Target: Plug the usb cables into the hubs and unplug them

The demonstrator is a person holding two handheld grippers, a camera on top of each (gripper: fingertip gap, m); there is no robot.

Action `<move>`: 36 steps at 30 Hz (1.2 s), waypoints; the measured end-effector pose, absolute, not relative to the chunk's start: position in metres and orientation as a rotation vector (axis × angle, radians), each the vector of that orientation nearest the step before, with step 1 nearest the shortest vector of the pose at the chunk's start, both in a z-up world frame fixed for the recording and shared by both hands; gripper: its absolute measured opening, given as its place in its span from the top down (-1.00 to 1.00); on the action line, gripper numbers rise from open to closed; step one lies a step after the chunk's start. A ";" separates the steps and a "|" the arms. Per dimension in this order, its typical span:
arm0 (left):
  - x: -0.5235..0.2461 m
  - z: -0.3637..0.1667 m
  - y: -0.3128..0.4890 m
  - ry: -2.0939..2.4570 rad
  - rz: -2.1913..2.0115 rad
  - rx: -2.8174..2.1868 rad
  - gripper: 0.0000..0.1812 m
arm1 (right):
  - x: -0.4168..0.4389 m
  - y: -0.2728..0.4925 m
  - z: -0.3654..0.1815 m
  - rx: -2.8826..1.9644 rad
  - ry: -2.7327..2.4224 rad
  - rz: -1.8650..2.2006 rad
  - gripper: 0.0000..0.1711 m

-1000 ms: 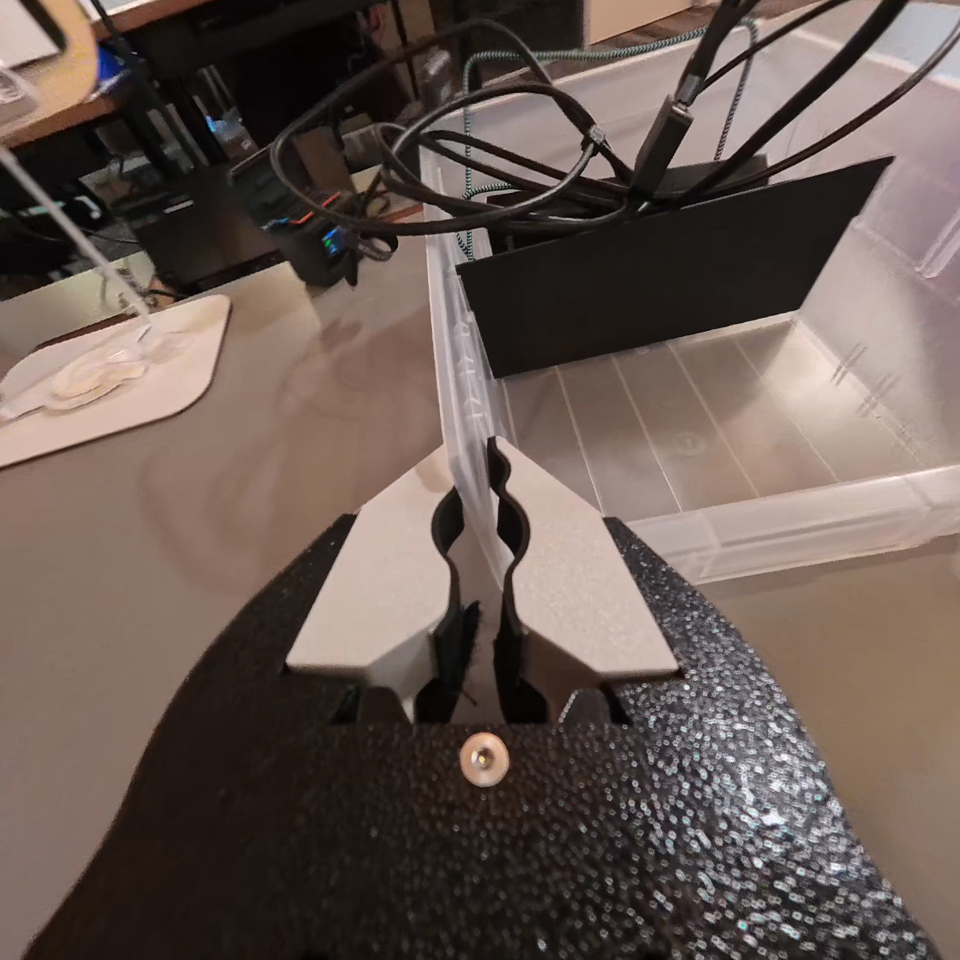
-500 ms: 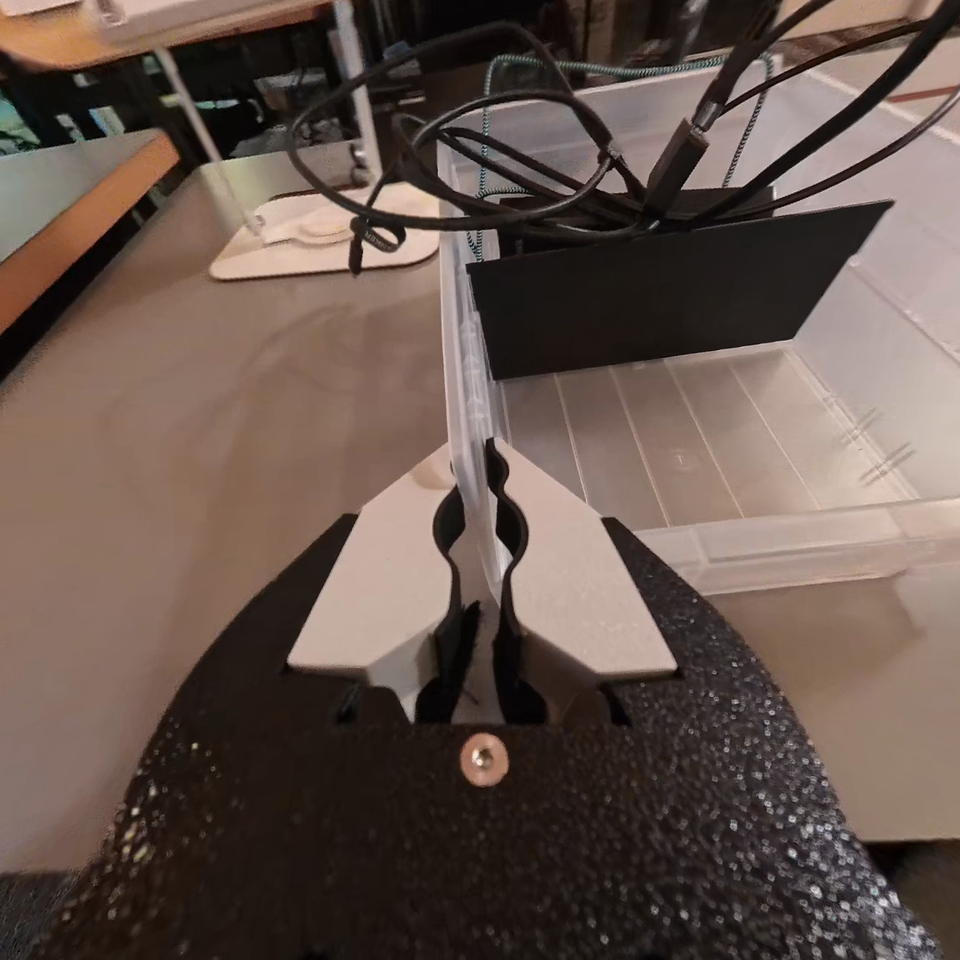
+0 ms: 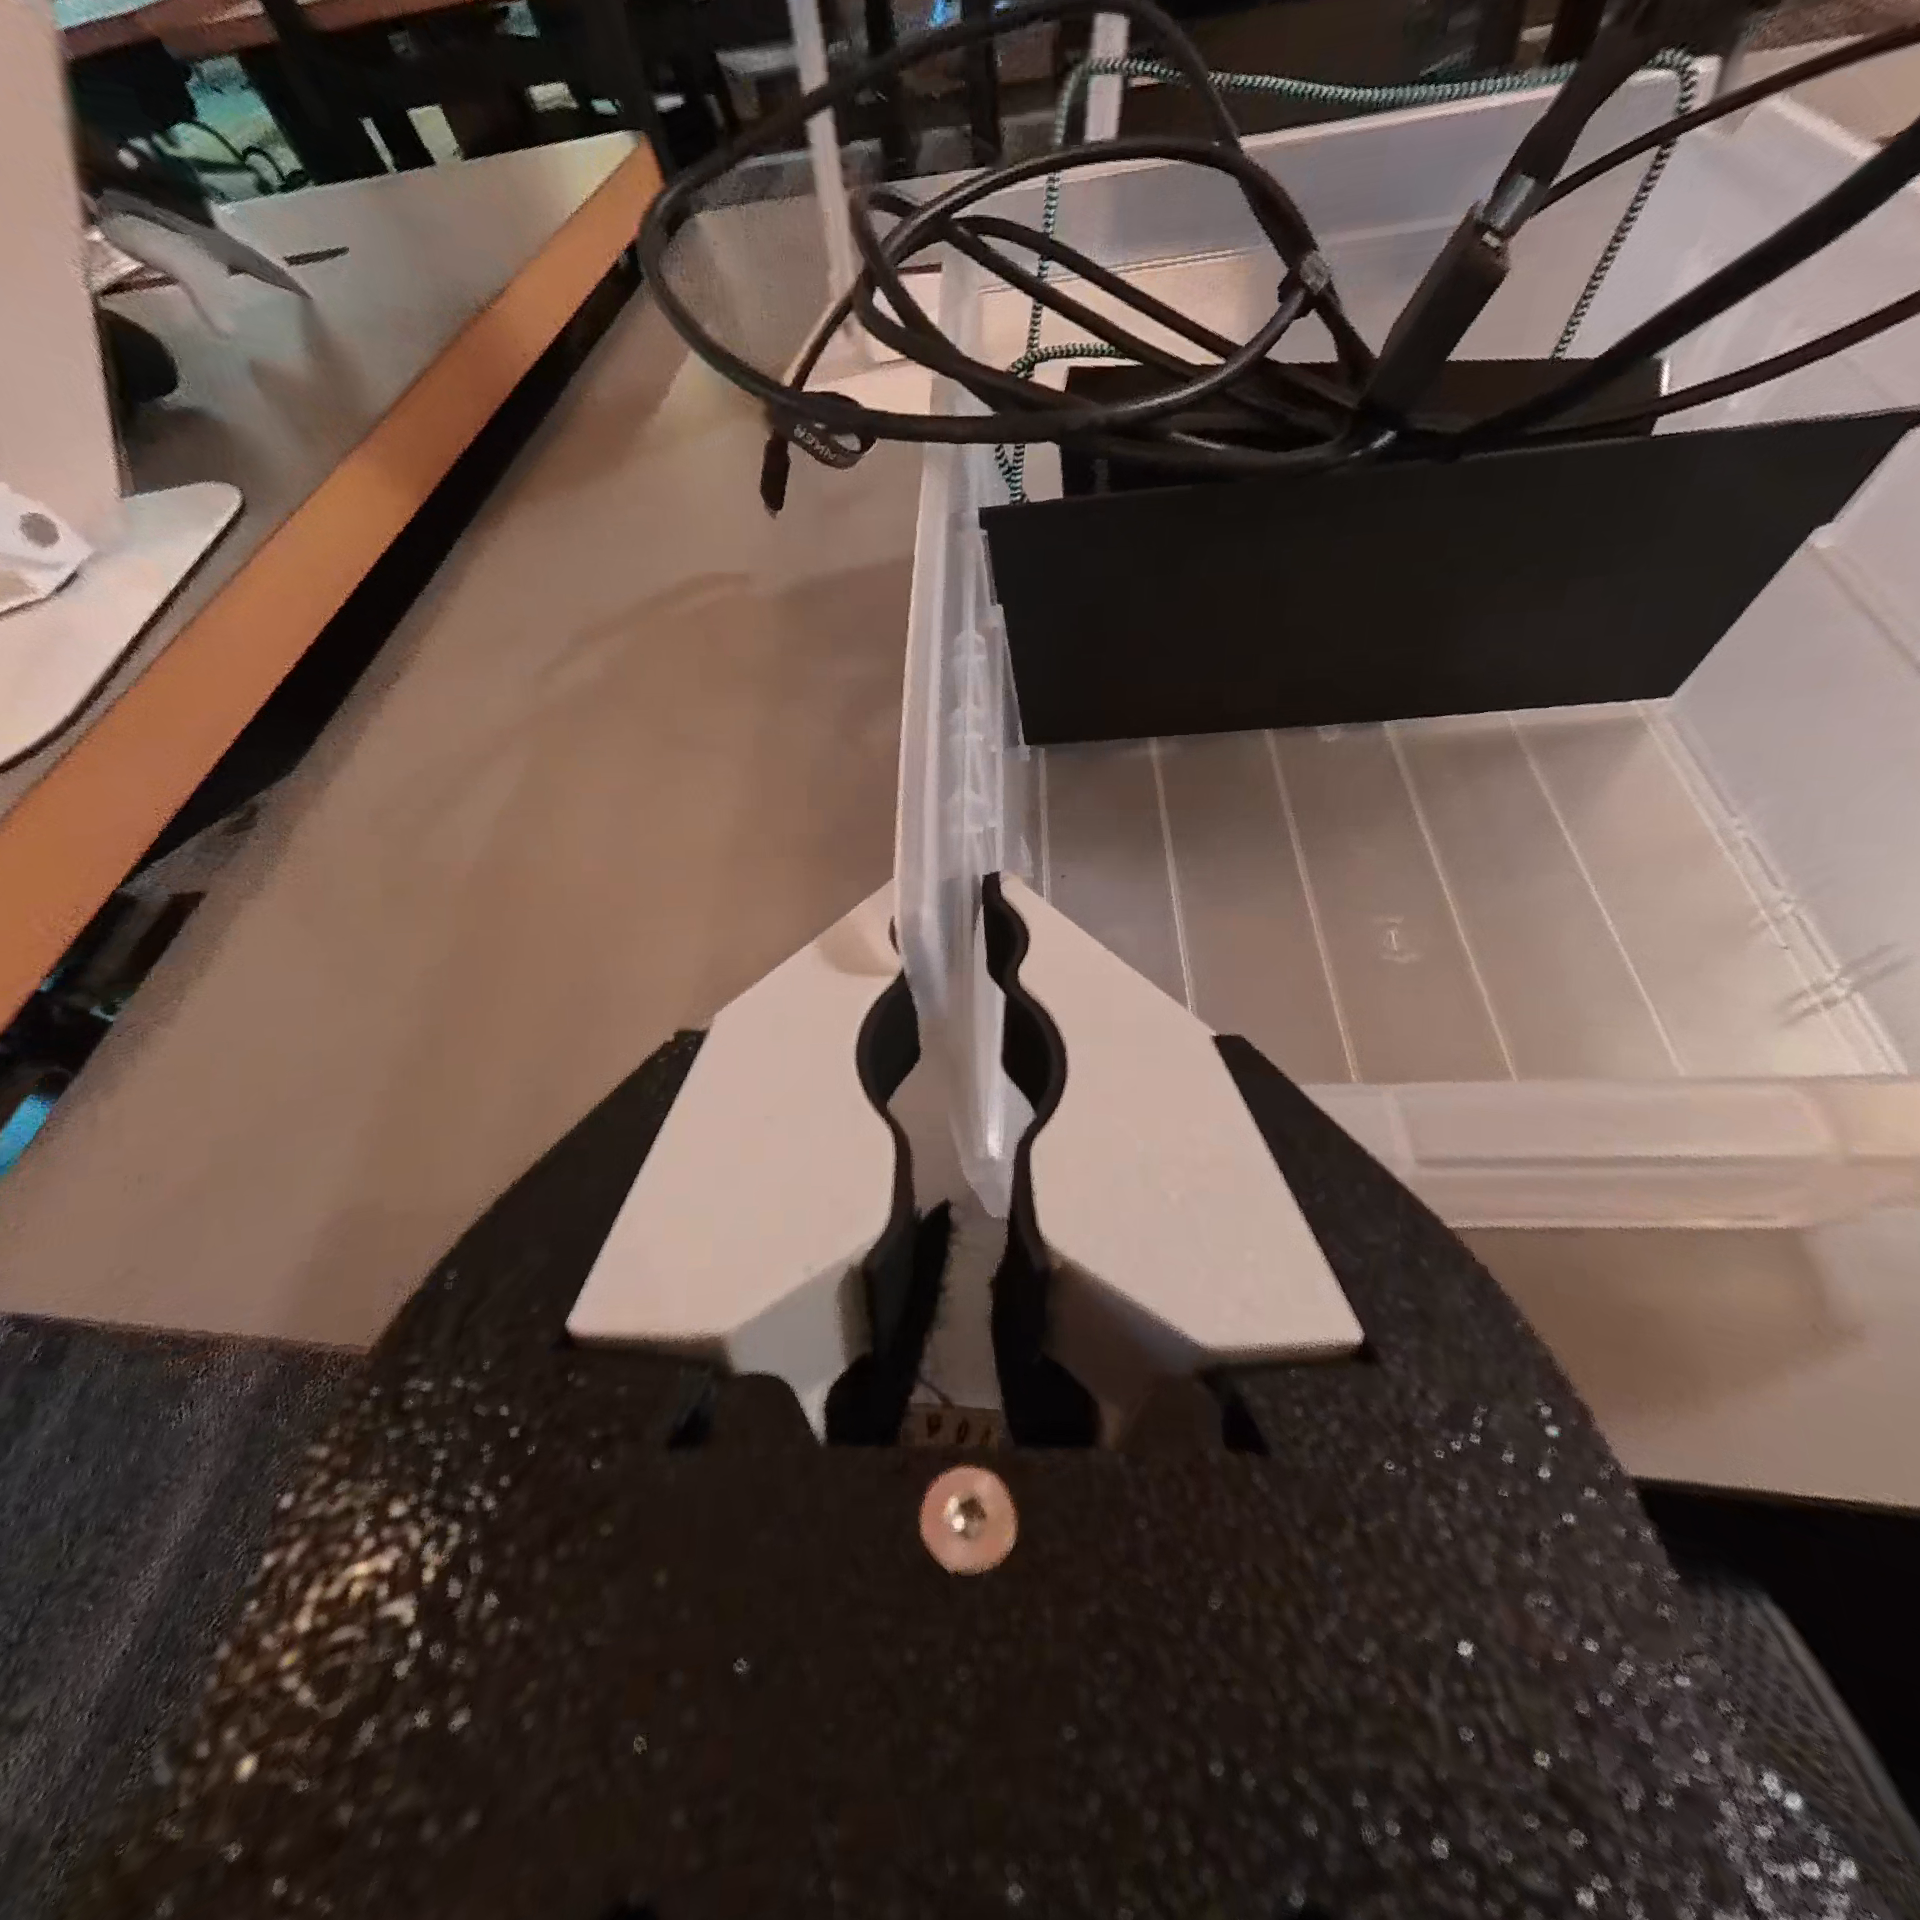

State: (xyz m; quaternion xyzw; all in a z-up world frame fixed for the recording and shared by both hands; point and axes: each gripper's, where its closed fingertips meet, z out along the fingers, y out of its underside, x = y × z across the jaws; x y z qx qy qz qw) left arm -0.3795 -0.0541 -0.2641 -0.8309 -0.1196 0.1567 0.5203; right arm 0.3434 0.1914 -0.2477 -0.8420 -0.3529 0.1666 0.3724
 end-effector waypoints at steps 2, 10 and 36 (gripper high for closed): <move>-0.384 -0.265 -0.058 -0.292 0.376 -1.969 0.92 | 0.345 0.185 -0.250 -2.243 -0.871 0.441 0.55; -0.383 -0.265 -0.059 -0.314 0.342 -1.906 0.95 | 0.351 0.178 -0.252 -2.353 -0.830 0.308 0.81; -0.221 -0.186 0.061 0.623 0.644 -1.829 0.82 | 0.345 0.187 -0.170 -1.970 -0.817 0.032 0.67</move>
